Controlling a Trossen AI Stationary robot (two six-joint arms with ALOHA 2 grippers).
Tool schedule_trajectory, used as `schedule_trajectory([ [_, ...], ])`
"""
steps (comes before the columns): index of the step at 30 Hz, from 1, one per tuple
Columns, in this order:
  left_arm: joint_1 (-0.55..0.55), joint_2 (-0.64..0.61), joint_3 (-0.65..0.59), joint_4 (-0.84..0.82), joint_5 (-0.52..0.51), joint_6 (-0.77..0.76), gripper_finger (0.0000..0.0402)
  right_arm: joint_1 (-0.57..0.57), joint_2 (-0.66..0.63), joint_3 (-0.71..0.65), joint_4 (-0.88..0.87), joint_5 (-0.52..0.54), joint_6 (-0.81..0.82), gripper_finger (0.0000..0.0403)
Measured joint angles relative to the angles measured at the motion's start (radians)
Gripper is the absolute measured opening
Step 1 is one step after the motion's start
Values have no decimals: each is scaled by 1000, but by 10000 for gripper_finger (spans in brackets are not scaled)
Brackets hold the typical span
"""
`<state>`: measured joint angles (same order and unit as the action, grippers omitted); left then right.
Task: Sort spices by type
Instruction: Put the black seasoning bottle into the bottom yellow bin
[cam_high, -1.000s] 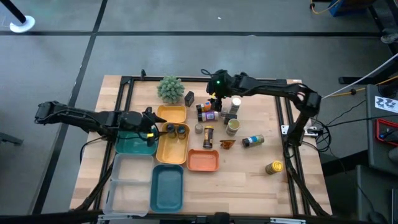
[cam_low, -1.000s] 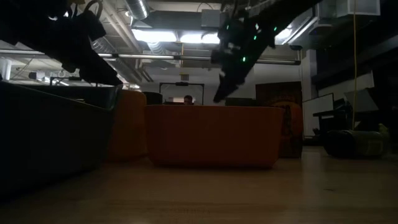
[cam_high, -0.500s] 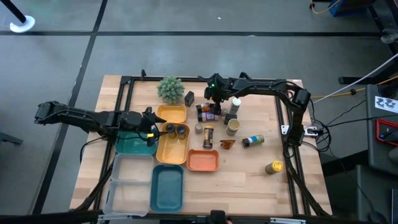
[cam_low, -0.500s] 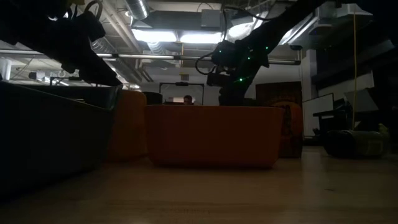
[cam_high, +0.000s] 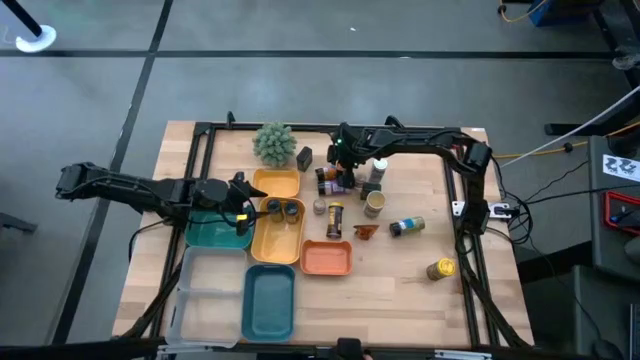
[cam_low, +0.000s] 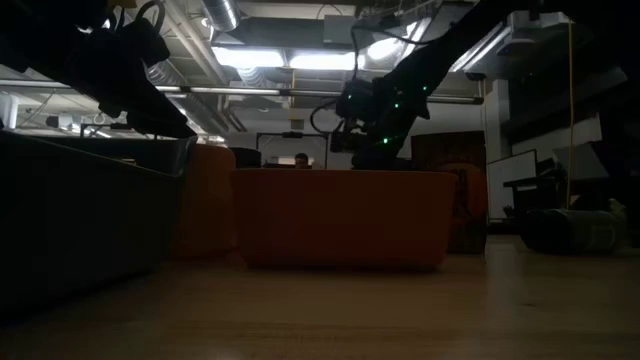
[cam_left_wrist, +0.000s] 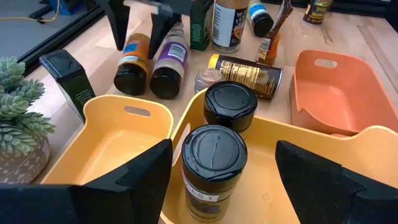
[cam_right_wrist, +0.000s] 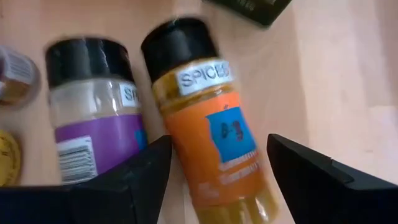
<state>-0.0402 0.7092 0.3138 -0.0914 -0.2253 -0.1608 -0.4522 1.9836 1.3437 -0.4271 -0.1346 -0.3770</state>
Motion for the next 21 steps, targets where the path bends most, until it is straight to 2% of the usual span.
schedule_trajectory([
  [5,0,0,0,-2,0,0,269,0,32,0,8,11,0,253],
  [13,0,0,0,-2,0,0,269,0,39,0,21,11,0,179],
  [21,0,0,0,10,-8,0,269,0,39,3,23,12,0,174],
])
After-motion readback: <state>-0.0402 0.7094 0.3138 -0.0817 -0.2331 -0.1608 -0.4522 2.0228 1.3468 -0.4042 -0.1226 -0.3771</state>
